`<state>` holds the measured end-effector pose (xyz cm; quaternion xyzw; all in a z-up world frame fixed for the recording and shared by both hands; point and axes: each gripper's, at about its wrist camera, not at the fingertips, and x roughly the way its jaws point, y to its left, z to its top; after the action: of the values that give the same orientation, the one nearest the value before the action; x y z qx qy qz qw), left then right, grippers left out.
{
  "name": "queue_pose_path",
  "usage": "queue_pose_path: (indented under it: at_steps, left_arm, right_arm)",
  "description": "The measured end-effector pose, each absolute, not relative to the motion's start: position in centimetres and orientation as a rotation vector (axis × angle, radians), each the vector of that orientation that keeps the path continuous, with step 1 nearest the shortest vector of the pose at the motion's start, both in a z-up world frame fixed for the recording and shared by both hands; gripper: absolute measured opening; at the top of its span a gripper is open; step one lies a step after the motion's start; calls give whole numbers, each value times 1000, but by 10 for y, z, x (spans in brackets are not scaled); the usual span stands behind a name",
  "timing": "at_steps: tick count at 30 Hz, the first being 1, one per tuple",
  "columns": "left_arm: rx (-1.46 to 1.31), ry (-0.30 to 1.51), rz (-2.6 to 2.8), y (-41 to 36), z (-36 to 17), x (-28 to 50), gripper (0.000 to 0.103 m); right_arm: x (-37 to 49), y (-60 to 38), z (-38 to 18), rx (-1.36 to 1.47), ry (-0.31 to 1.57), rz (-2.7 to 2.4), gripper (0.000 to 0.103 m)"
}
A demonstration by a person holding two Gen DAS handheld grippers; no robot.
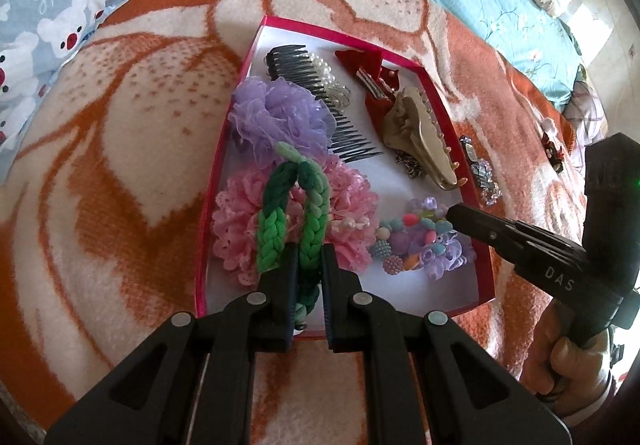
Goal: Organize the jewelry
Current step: 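Open the right tool over the box to drop the bracelet while the left tool releases the green band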
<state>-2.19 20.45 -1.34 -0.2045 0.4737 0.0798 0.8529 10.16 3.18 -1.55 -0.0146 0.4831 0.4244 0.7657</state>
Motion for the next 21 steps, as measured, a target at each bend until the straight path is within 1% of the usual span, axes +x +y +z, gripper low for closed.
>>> queue_pose_path:
  at_steps: [5, 8, 9, 10, 12, 14, 16, 17, 19, 21]
  left_arm:
    - [-443, 999, 168, 206, -13, -21, 11]
    - [-443, 999, 167, 205, -12, -22, 14]
    - [-443, 998, 166, 205, -11, -22, 17]
    - [-442, 997, 165, 205, -11, -22, 19]
    - [-435, 993, 169, 204, -9, -22, 30]
    - [-423, 991, 174, 202, -7, -23, 34]
    - [-408, 988, 179, 200, -5, -24, 37]
    - [-406, 987, 178, 200, -4, -24, 38]
    - [-407, 982, 174, 199, -2, -24, 42]
    - [-408, 976, 173, 198, 0, -26, 45]
  right_arm:
    - [99, 32, -14, -36, 1048, 925, 6]
    - [99, 31, -14, -32, 1053, 929, 7]
    - [99, 32, -14, -31, 1055, 932, 11]
    - [99, 31, -13, -28, 1057, 931, 11]
    - [98, 31, -13, -19, 1064, 940, 11]
    - [97, 31, -13, -21, 1061, 939, 12]
    - [97, 30, -12, -16, 1063, 942, 13]
    - [96, 30, -11, -16, 1061, 942, 14]
    - [96, 28, -9, -11, 1058, 942, 25]
    - [95, 27, -7, -5, 1054, 946, 28]
